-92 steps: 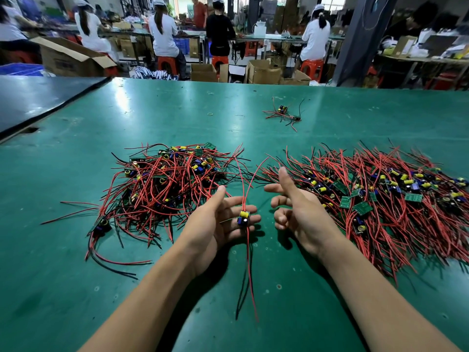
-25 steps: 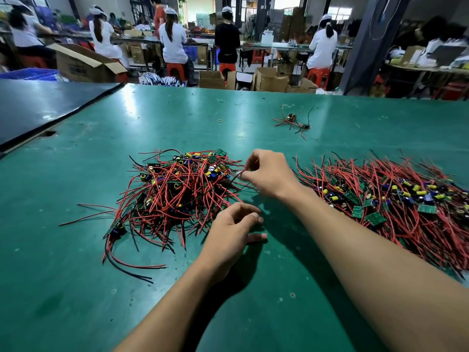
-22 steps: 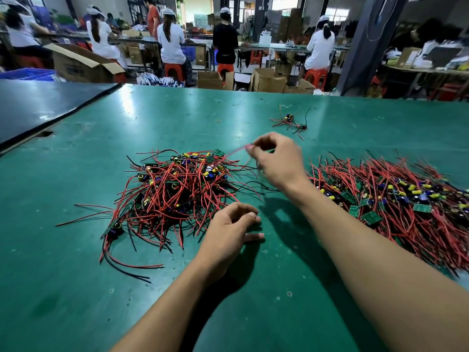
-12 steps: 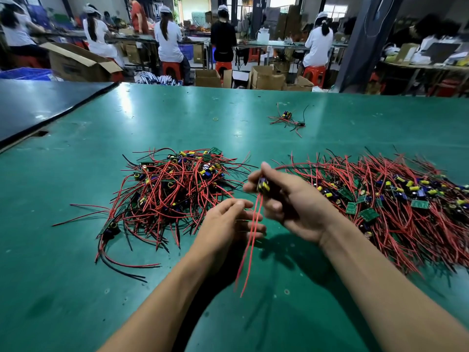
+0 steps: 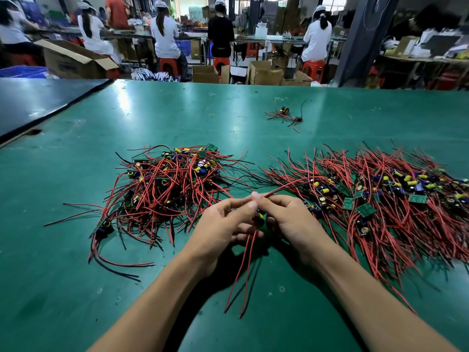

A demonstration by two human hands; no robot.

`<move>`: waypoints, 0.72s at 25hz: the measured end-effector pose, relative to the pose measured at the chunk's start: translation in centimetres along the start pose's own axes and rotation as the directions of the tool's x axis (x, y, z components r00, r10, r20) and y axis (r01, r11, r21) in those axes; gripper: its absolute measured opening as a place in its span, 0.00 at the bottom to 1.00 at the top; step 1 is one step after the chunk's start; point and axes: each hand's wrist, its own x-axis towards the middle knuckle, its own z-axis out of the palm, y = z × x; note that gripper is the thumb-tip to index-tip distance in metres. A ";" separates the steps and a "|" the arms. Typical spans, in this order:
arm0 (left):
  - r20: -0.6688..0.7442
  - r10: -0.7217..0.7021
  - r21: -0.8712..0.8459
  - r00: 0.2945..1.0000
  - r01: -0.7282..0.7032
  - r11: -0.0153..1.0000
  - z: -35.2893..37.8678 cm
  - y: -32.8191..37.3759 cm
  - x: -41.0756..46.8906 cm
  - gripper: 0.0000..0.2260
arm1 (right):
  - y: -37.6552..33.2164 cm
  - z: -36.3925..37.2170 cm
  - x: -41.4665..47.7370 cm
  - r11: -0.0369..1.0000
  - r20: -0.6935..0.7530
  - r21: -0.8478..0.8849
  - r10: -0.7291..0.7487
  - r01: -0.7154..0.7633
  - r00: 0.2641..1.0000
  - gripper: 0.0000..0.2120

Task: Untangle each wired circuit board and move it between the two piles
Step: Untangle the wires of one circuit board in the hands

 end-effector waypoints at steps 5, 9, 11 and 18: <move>0.062 -0.003 0.031 0.998 0.001 1.000 0.0 0.0 -0.1 0.14 | -0.1 -0.4 0.1 0.995 -0.024 -0.096 -0.040 0.038 0.999 0.14; 0.115 -0.053 0.121 0.992 0.039 0.992 -0.2 0.2 -0.2 0.10 | -0.3 -1.3 0.5 0.973 -0.132 -0.199 -0.141 0.113 0.981 0.15; 0.116 -0.074 0.147 0.990 0.056 0.988 -0.2 0.4 -0.2 0.08 | -0.3 -1.4 0.6 0.976 -0.128 -0.191 -0.130 0.105 0.983 0.15; 0.088 -0.061 0.122 0.994 0.050 0.991 0.7 0.4 -0.5 0.04 | -0.3 0.0 0.1 0.996 -0.020 -0.042 -0.076 0.075 0.997 0.16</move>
